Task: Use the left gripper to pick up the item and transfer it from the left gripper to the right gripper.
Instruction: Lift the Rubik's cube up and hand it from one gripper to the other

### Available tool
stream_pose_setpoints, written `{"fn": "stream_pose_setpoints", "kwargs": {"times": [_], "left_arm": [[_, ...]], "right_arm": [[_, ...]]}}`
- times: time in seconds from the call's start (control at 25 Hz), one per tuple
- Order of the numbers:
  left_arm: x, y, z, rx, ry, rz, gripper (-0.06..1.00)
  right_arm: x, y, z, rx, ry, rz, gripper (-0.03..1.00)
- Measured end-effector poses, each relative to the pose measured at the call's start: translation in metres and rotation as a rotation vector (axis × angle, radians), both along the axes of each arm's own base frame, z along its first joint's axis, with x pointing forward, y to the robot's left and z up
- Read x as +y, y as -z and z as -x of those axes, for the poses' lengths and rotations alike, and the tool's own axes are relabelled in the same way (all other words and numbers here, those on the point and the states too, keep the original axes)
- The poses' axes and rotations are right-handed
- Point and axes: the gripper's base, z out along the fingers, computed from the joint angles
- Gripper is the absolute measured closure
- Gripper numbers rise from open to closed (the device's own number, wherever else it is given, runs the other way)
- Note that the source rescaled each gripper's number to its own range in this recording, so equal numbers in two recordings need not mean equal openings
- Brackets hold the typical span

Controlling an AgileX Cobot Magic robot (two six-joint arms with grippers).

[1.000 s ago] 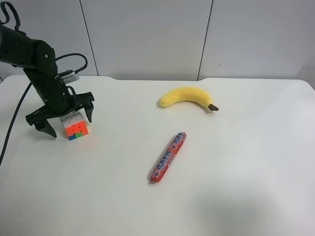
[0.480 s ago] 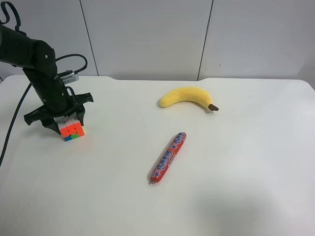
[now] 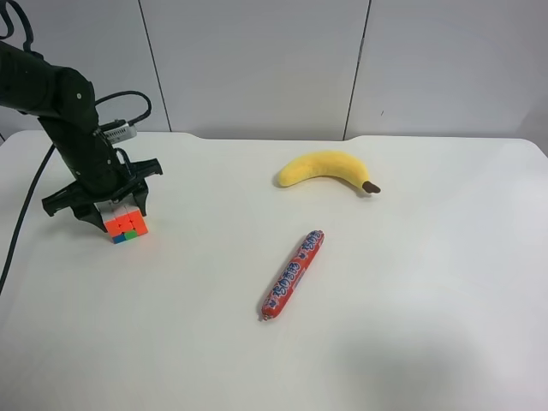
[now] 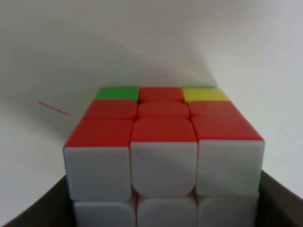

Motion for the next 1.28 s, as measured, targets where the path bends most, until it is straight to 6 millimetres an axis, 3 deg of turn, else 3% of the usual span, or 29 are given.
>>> {"fn": "stream_pose_setpoints", "kwargs": {"times": [0.64, 1.28], "left_arm": [[-0.009, -0.091, 0.029, -0.119, 0.220, 0.132, 0.94], [-0.031, -0.151, 0.073, -0.188, 0.617, 0.382, 0.94]], "right_arm": [[0.000, 0.000, 0.000, 0.000, 0.000, 0.000, -0.03], [0.000, 0.000, 0.000, 0.000, 0.000, 0.000, -0.03]]}}
